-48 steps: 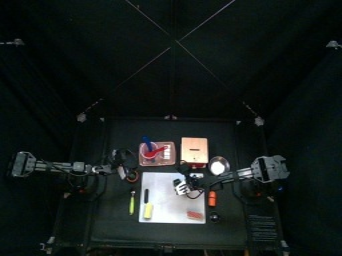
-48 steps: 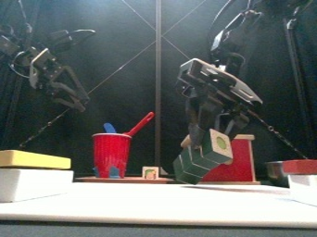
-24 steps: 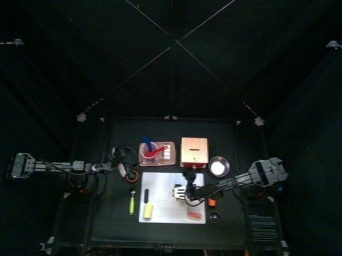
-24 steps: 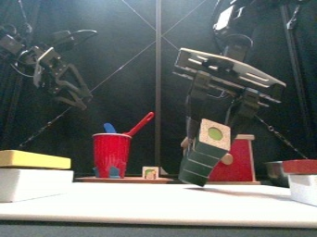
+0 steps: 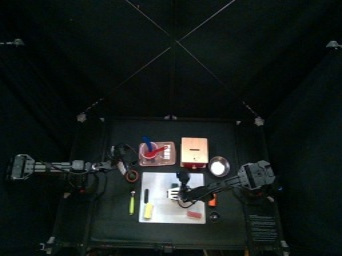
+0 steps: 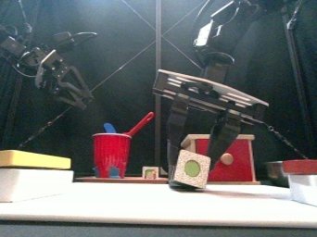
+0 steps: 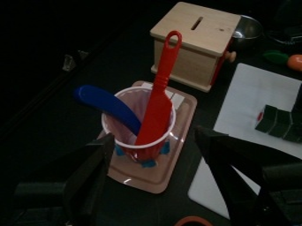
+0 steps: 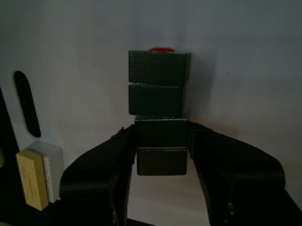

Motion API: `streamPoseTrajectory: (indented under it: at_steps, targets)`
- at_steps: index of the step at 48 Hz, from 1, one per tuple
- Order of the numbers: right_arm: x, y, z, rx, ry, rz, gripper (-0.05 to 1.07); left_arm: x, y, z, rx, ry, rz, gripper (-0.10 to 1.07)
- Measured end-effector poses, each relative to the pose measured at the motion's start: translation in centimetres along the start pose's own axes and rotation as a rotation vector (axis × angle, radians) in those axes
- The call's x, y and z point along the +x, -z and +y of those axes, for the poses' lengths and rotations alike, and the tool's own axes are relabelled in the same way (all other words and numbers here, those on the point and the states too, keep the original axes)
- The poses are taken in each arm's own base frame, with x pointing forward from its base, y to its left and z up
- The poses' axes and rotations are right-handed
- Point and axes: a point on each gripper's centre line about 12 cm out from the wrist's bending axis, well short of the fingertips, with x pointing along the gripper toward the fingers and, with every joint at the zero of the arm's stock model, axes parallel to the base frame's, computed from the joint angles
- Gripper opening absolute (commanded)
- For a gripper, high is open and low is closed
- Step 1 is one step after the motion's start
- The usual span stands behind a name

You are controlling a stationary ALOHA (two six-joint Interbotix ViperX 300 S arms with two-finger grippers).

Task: Place green sushi roll onto cutting board

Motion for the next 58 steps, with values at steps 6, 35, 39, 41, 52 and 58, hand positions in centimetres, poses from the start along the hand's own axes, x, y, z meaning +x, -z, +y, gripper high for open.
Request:
streamPoseTrajectory:
  at_steps: [6, 35, 39, 41, 52, 58]
  targets:
    - [0.3, -0.2, -0.2, -0.001, 0.015, -0.006, 0.92, -0.1, 0.3, 0.1, 0.000, -0.002, 0.003, 1.03]
    - [-3.9, -2.8, 0.4, -0.178, -0.108, -0.099, 1.00, -1.1, 0.2, -0.1, 0.017, 0.062, -0.039, 1.02]
    - [-5.3, -3.4, 0.0, -0.265, -0.155, -0.111, 1.00, -1.2, 0.2, -0.6, 0.038, 0.105, -0.041, 1.02]
    - [-5.9, -3.8, -0.4, -0.321, -0.182, -0.116, 1.00, -1.2, 0.1, -0.9, 0.044, 0.133, -0.043, 1.02]
    - [-8.8, -7.1, -3.4, -0.583, -0.320, -0.153, 1.00, -1.5, -1.1, -1.9, 0.073, 0.209, -0.073, 1.02]
    - [-10.0, -9.0, -5.5, -0.707, -0.392, -0.196, 1.00, -1.6, -2.3, -2.1, 0.072, 0.220, -0.102, 1.02]
